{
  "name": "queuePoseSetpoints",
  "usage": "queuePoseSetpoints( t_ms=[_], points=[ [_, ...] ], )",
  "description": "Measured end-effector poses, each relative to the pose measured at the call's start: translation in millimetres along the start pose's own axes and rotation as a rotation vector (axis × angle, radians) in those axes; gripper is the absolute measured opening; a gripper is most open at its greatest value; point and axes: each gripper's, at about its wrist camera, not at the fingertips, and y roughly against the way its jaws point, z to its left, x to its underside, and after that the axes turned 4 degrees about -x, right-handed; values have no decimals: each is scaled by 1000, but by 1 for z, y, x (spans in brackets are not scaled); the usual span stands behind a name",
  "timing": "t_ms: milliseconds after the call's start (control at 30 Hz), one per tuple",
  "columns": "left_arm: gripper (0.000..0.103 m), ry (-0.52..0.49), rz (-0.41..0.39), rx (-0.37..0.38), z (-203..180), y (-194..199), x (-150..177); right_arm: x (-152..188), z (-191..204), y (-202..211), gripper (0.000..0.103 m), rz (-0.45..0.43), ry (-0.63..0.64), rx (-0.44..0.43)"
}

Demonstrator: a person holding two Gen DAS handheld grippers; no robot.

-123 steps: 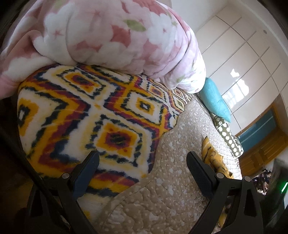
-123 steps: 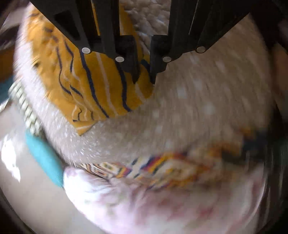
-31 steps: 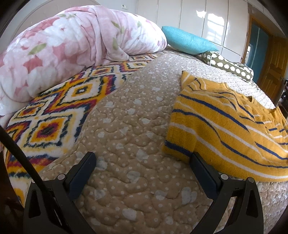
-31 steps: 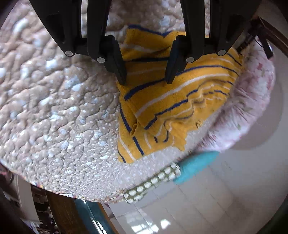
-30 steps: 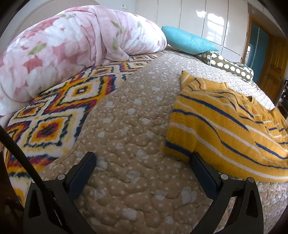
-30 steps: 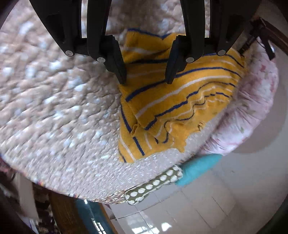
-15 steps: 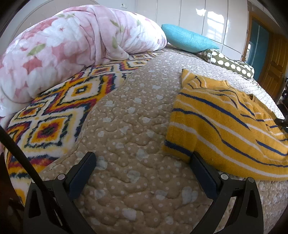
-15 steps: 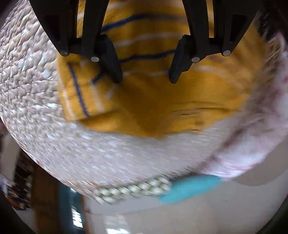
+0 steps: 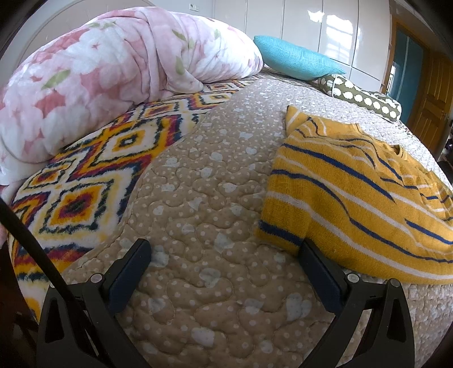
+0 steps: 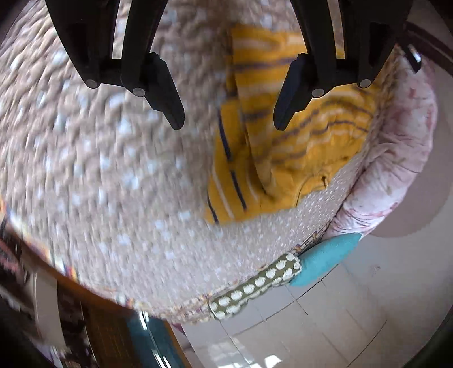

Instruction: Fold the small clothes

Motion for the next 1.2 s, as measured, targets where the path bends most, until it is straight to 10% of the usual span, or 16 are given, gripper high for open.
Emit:
queuePoseSetpoints(
  t_ms=[233, 400, 600, 900, 1200],
  points=[
    [103, 0, 1, -2, 0, 0, 0, 26, 1, -39, 72, 35, -83, -164],
    [103, -1, 5, -4, 0, 0, 0, 28, 22, -57, 71, -41, -55, -73],
    [103, 46, 6, 69, 11, 8, -6, 17, 29, -53, 21, 19, -117, -35],
    [103, 305, -129, 94, 85, 36, -23, -8, 212, -44, 14, -19, 198, -103],
    [102, 475, -83, 109, 129, 22, -20, 75, 339, -197, 14, 259, 427, -74]
  ],
)
